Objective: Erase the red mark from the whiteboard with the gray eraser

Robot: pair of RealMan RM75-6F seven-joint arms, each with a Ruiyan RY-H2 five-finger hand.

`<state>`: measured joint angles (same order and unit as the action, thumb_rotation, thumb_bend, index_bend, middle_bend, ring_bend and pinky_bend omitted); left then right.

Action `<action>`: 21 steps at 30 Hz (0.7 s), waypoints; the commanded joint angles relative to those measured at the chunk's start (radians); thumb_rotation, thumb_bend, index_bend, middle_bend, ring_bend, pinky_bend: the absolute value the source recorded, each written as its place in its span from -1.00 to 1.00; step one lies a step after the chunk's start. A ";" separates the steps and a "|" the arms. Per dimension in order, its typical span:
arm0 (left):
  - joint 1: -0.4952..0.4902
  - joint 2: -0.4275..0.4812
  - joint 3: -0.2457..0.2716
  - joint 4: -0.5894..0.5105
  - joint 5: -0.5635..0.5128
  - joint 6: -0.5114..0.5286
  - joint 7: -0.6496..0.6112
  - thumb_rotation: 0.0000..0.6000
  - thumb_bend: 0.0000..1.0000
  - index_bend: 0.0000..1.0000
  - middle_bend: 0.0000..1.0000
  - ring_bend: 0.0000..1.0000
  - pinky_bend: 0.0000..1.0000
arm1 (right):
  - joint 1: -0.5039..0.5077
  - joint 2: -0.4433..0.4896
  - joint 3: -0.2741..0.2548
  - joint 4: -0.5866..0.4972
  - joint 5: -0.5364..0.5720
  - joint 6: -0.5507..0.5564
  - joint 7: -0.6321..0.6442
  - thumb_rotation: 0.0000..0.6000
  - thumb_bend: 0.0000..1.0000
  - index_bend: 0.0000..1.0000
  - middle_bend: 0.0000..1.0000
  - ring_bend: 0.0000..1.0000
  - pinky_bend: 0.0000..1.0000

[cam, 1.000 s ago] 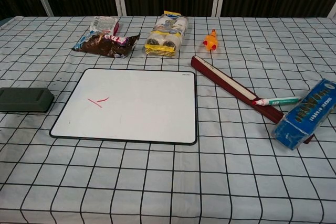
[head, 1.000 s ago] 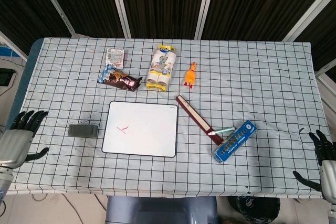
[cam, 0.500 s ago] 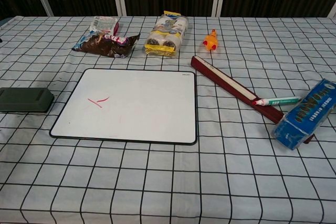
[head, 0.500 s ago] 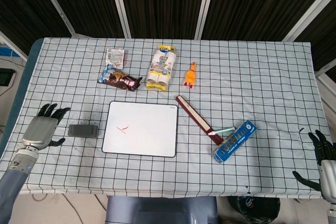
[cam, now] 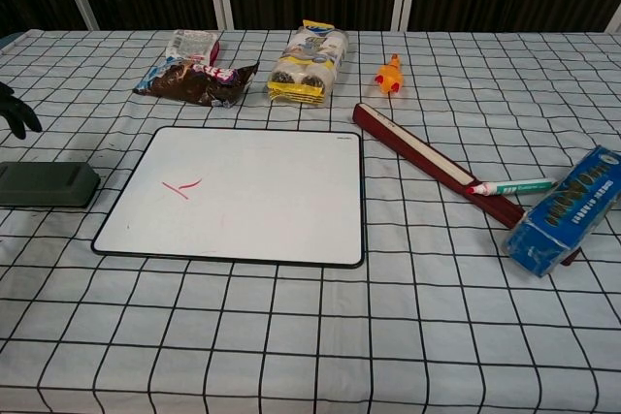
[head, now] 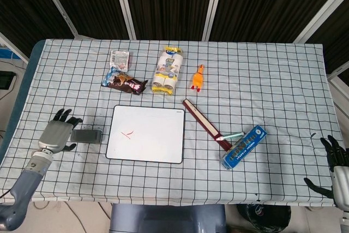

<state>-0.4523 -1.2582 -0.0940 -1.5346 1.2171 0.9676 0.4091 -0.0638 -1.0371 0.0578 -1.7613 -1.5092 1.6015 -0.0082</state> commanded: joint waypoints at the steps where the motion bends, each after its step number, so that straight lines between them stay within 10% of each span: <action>1: -0.014 -0.023 0.003 0.019 -0.004 -0.010 0.010 1.00 -0.67 -0.51 -0.45 -1.00 -0.99 | 0.000 0.000 0.000 0.000 0.000 -0.001 0.000 1.00 -0.71 -0.99 -0.92 -0.72 -0.63; 21: -0.050 -0.090 0.026 0.073 -0.018 -0.024 0.045 1.00 -0.60 -0.36 -0.28 -1.00 -0.99 | 0.001 0.003 0.001 0.001 0.005 -0.004 0.006 1.00 -0.71 -0.99 -0.92 -0.72 -0.63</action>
<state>-0.5015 -1.3470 -0.0687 -1.4622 1.1993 0.9440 0.4533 -0.0628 -1.0340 0.0589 -1.7605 -1.5043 1.5979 -0.0026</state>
